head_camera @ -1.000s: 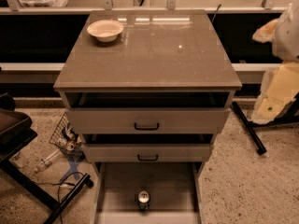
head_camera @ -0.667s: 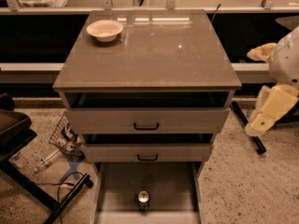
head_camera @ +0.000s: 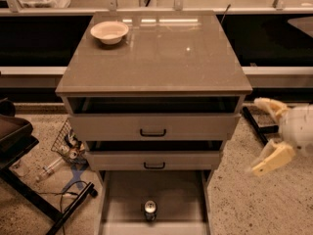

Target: Pick pepsi can from bottom drawer and place on counter

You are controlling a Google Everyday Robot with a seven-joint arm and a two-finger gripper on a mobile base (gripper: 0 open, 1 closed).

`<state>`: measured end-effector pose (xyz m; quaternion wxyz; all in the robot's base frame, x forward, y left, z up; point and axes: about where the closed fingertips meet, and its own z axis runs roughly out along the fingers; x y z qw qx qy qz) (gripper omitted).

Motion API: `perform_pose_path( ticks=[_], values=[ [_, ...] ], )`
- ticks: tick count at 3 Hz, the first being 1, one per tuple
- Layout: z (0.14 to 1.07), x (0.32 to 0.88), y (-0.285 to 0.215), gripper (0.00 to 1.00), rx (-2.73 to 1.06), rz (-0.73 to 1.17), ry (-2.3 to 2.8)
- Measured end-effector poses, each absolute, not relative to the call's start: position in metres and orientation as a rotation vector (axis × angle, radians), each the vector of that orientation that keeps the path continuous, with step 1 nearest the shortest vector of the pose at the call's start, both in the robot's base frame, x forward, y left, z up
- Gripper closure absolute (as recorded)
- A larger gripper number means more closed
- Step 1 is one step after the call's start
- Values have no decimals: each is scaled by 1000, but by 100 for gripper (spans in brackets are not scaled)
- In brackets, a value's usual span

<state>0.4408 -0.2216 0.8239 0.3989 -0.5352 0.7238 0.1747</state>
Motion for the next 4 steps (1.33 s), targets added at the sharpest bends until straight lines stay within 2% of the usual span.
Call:
perform_pose_path(
  ticks=[2, 4],
  values=[
    [750, 427, -233, 0, -1303, 569, 1629],
    [718, 430, -224, 0, -1274, 572, 1615]
  ],
)
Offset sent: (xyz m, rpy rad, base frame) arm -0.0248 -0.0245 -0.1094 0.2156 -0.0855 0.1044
